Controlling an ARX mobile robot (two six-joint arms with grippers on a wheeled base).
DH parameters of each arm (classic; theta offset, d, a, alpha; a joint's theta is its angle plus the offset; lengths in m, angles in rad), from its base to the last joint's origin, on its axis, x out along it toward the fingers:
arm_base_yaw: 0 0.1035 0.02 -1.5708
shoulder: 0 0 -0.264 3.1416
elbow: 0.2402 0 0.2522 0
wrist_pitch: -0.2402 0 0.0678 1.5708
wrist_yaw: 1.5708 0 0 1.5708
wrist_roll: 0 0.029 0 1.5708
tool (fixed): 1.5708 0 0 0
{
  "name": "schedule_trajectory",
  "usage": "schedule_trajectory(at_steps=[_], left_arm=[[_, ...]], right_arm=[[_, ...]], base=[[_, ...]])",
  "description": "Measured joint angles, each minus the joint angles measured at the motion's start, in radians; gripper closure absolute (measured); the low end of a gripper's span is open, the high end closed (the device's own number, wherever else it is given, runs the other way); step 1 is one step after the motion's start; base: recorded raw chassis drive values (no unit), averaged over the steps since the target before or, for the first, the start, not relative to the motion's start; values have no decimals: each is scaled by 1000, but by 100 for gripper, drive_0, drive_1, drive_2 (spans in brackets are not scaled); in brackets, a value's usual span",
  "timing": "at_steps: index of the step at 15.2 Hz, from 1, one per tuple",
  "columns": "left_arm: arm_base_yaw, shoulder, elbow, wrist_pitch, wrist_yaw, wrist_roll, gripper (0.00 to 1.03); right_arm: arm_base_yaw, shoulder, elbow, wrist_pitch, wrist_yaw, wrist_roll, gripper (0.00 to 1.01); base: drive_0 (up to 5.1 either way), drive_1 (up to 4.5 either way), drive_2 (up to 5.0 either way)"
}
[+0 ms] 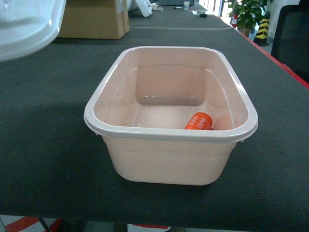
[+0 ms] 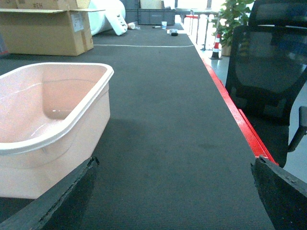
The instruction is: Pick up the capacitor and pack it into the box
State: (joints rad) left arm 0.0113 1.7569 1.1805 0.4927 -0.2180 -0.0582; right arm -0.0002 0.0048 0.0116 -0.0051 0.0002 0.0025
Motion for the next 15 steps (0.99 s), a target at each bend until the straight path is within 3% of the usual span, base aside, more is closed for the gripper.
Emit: schedule_trajectory(at_steps=[2,5,8,11,15], left_arm=[[-88,-59,21,-79,-70,-10,101],[-270,-72,31,-183,-177,-6,101],[-420,-41,55,-243,-300,13,101],[-519,-9,106,-298,-402,16,101],[-641,62,150,-299,-446,40,101]], right_arm=[[0,0,0,0,0,0,3],[0,0,0,0,0,0,3],[0,0,0,0,0,0,3],[0,0,0,0,0,0,3],[0,0,0,0,0,0,3]], base=[[0,0,0],[0,0,0],[0,0,0],[0,0,0],[0,0,0]])
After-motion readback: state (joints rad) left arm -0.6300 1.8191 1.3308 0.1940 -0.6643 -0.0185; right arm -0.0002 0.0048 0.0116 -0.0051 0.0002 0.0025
